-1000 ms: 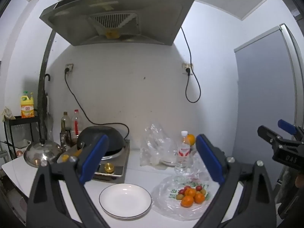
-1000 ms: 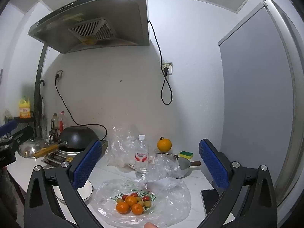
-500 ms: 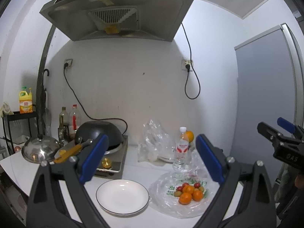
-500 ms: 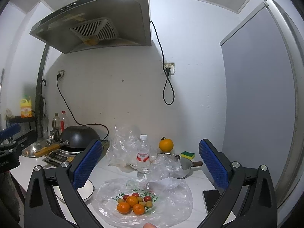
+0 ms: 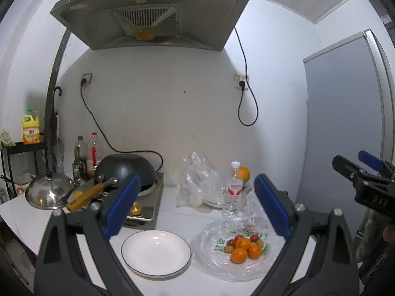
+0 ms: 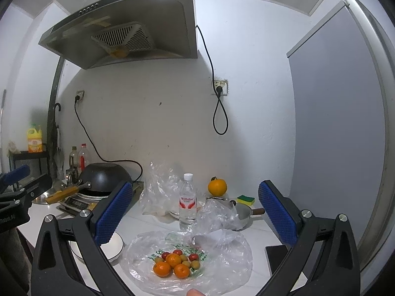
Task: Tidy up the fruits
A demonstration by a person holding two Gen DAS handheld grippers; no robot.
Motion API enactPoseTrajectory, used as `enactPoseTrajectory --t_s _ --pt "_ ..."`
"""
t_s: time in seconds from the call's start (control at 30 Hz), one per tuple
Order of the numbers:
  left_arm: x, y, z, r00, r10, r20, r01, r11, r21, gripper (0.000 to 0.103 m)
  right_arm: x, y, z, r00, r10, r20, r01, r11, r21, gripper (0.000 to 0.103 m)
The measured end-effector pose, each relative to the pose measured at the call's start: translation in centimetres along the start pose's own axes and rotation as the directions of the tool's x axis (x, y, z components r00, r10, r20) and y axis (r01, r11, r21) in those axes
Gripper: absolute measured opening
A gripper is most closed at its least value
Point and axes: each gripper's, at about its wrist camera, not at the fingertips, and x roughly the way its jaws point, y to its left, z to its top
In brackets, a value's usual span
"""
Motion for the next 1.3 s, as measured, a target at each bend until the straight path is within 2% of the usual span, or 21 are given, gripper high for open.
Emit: enactPoseTrajectory --t_s 0.97,1.3 --pt "0.7 -0.1 -0.8 1.0 0.005 -0.018 -0.005 1.0 0.001 0.094 0.6 0.4 -0.3 0.999 0.011 -0.036 -0.011 1.0 0.004 0.103" --pt "2.0 0.0 -1.3 0.999 0.009 -0.048 -0.009 1.0 0.003 0.094 1.5 0.6 -0.4 0.998 0.013 -0.058 -0.012 1.0 0.003 0.103"
